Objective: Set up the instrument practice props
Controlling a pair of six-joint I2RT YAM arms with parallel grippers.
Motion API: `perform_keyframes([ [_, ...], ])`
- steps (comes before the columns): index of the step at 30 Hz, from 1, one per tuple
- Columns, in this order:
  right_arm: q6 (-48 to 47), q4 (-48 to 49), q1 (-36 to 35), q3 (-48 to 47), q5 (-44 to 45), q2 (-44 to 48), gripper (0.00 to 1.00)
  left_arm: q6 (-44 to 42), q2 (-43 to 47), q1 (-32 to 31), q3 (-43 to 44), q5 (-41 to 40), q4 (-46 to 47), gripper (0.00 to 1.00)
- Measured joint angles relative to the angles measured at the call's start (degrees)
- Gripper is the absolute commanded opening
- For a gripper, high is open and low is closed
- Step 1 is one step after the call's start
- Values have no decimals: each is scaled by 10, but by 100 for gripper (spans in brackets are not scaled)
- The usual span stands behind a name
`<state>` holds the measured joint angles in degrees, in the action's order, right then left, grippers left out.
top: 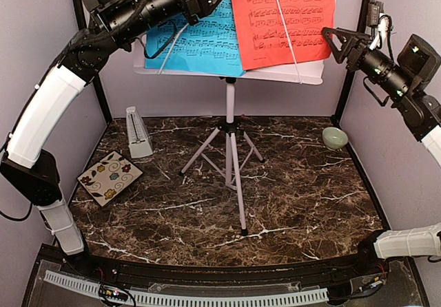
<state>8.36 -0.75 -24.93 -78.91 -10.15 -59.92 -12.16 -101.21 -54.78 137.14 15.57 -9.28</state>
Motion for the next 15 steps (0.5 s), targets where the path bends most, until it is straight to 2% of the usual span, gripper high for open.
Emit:
perform_keyframes([
  [6,36,13,11,0,-67,2,34,0,1,0,-8,0,4,35],
  [15,41,15,14,5,-82,15,5,0,1,0,-12,-2,5,34],
])
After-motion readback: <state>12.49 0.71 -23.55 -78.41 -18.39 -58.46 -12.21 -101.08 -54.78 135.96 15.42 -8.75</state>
